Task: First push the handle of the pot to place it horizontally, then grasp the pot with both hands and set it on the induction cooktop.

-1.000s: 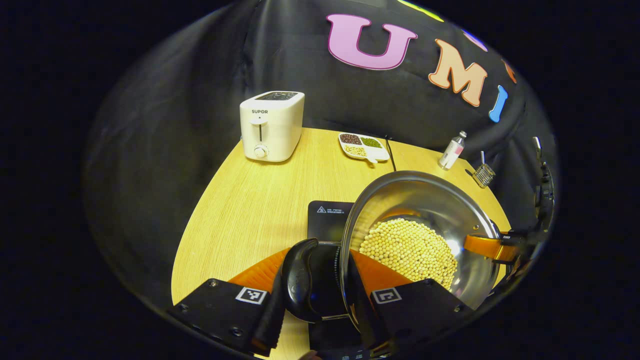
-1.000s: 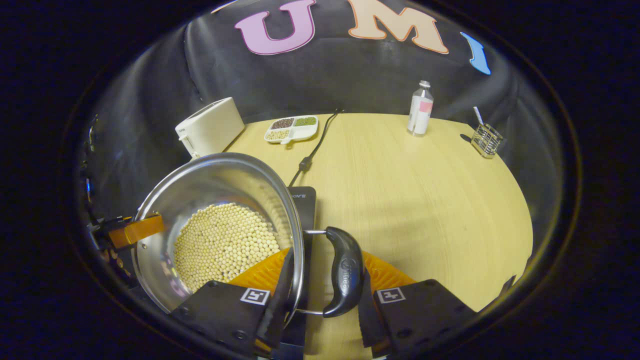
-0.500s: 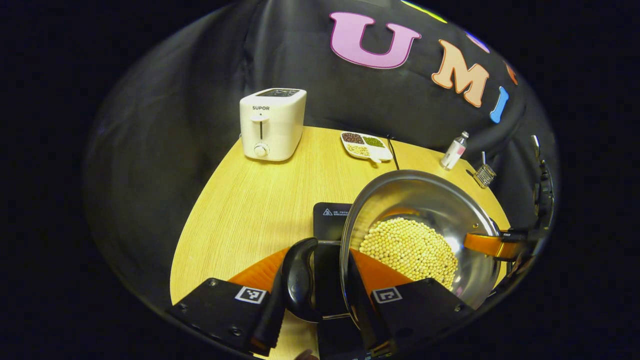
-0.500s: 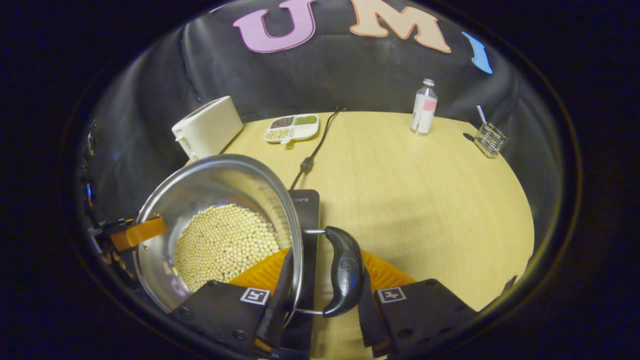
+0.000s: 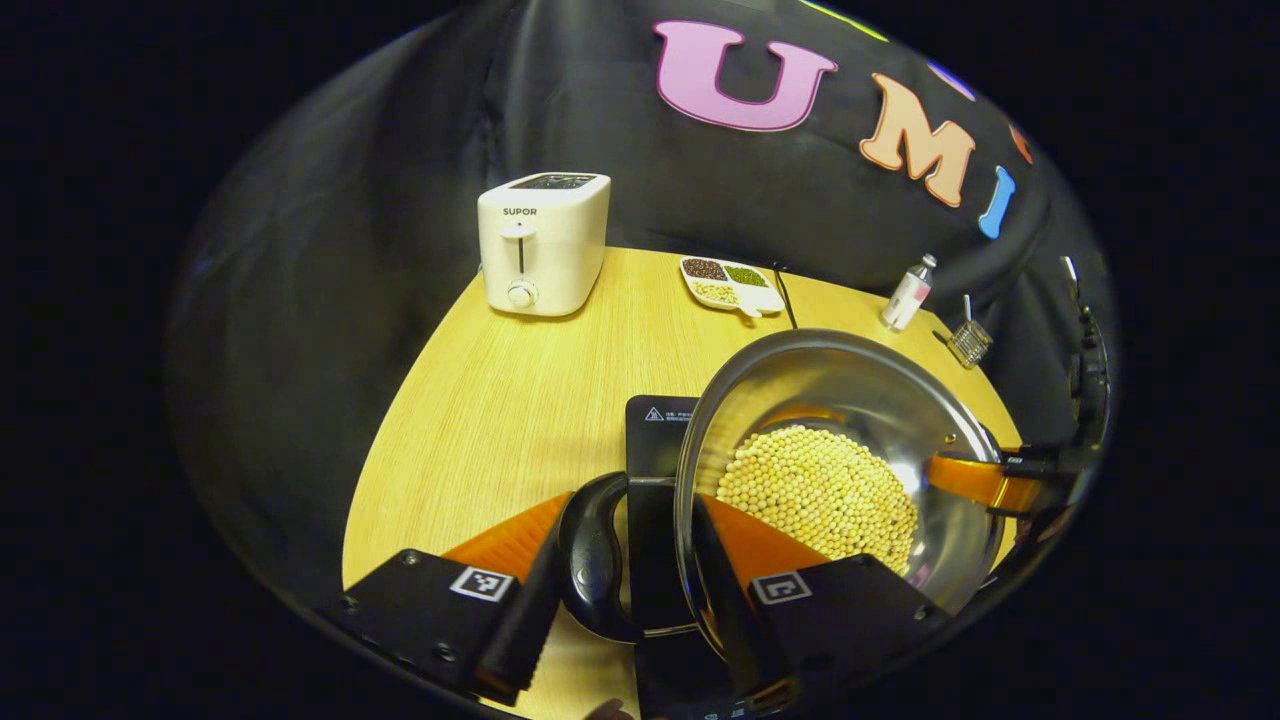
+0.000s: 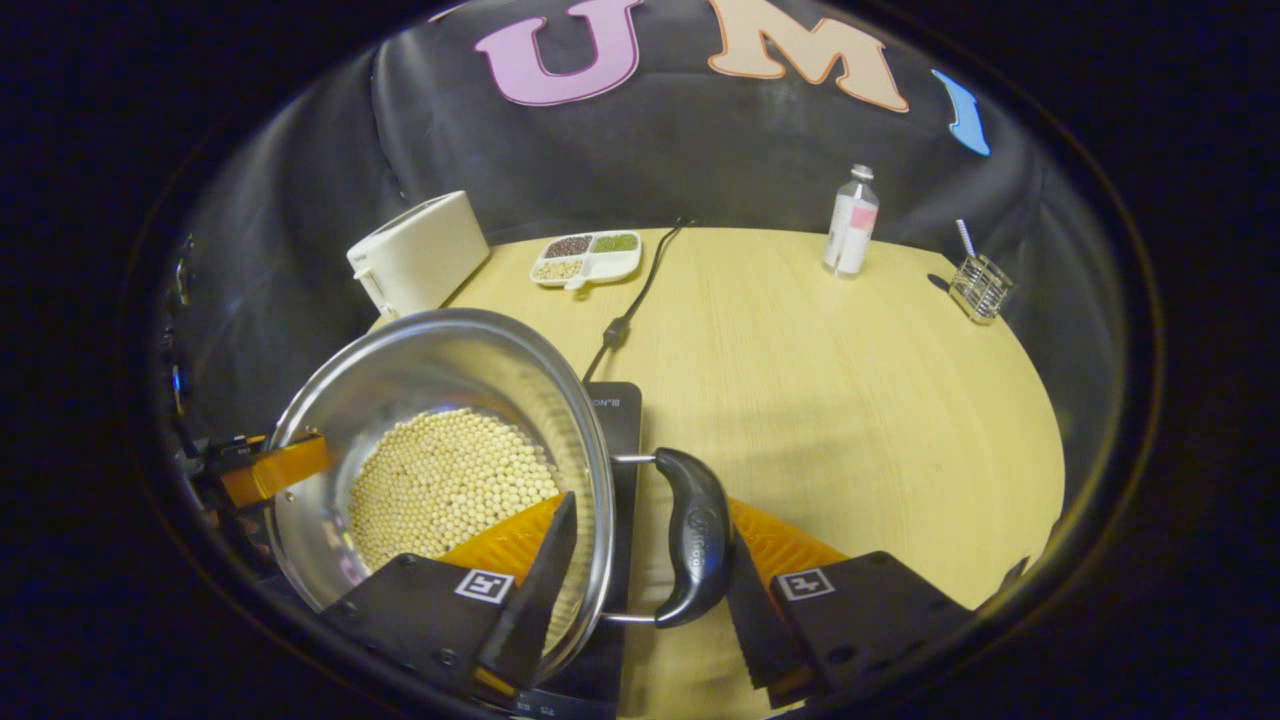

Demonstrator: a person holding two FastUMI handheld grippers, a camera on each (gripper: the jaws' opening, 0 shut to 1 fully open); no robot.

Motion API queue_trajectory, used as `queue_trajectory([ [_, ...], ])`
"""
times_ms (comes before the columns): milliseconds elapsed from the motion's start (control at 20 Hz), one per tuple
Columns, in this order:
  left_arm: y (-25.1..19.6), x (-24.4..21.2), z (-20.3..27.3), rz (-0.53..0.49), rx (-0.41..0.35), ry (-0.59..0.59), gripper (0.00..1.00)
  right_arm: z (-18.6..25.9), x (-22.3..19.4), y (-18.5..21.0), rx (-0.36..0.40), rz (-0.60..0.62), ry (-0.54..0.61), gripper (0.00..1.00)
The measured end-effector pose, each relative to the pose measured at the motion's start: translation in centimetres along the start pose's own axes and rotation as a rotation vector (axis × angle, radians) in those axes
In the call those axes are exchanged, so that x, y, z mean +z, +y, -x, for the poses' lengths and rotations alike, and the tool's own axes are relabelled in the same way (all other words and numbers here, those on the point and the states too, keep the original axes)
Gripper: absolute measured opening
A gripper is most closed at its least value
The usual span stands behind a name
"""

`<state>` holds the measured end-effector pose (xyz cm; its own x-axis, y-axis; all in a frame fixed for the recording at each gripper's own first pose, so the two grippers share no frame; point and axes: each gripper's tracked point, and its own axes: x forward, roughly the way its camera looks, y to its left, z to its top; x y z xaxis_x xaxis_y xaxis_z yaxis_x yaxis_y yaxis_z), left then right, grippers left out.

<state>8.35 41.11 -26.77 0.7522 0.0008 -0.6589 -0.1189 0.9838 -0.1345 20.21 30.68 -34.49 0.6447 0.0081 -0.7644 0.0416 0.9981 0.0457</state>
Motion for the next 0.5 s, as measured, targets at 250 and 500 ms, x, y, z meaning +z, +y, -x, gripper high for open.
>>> queue_trajectory([
  [250, -0.69, 0.08, 0.04, 0.000, -0.021, -0.010, 0.98, 0.08, 0.23, 0.33, 0.009, -0.009, -0.006, 0.95],
  [500, -0.18, 0.59, 0.39, -0.019, 0.001, -0.041, 0.98, 0.26, 0.36, 0.18, 0.004, -0.003, -0.012, 0.95],
])
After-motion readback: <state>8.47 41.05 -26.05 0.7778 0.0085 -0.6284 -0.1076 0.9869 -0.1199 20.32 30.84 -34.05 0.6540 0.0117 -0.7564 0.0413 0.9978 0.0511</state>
